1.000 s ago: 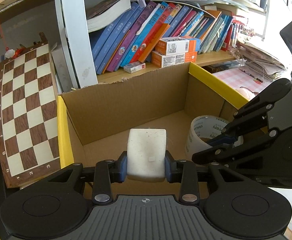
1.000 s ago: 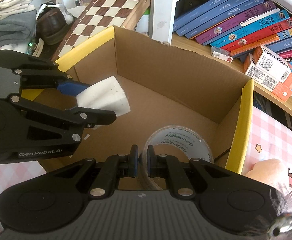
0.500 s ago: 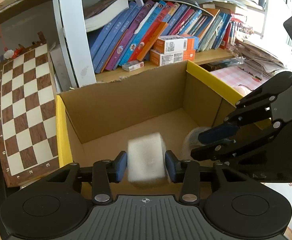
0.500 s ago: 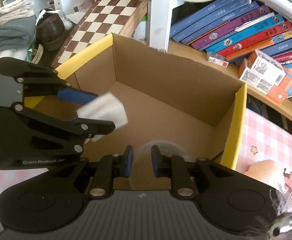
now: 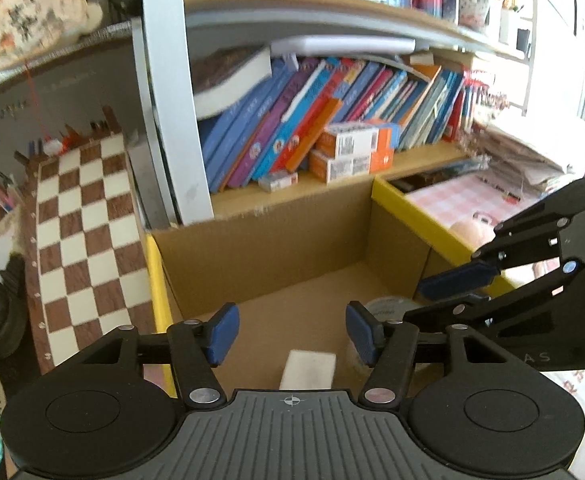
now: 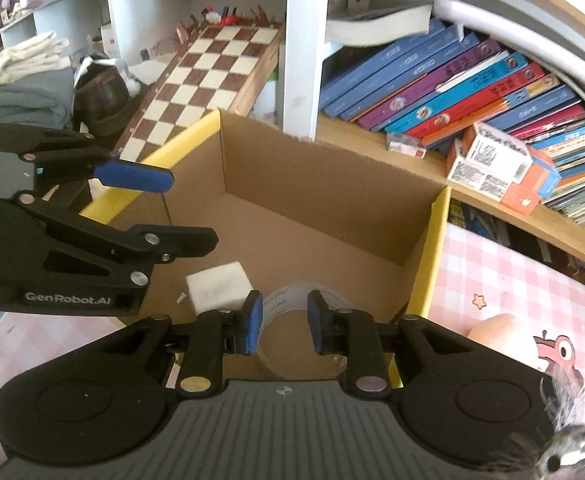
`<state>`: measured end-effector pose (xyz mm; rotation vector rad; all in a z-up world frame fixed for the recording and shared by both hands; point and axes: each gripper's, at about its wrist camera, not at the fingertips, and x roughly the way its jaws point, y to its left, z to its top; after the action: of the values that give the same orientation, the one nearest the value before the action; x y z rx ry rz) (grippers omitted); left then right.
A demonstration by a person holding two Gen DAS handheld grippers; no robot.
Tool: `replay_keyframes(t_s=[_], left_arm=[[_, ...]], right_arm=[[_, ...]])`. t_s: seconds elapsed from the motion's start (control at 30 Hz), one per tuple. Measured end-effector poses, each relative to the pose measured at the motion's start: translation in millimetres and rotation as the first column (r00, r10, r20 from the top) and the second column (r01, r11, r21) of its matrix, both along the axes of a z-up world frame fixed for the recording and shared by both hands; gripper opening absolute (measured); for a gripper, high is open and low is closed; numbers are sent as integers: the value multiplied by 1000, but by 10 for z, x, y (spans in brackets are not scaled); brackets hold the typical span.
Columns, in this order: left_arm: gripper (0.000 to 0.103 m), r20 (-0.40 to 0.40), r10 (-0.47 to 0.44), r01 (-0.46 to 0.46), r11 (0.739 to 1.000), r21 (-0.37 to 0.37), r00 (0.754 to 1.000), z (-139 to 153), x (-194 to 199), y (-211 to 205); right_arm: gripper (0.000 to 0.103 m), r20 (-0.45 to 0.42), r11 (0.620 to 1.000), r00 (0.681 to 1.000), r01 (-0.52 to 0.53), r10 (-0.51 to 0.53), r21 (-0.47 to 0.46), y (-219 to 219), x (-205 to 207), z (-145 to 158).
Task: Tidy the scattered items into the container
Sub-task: 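Withdraw both open tools from the box back over the desk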
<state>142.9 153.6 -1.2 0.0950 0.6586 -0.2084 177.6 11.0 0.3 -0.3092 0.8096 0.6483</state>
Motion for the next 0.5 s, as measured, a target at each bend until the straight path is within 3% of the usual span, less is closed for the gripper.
replay_keyframes(t_s=[0.5], left_arm=[[64, 138, -26, 34, 998, -54, 990, 457, -472, -145]], right_arm=[[28, 86, 991, 989, 113, -119, 70, -417, -480, 376]])
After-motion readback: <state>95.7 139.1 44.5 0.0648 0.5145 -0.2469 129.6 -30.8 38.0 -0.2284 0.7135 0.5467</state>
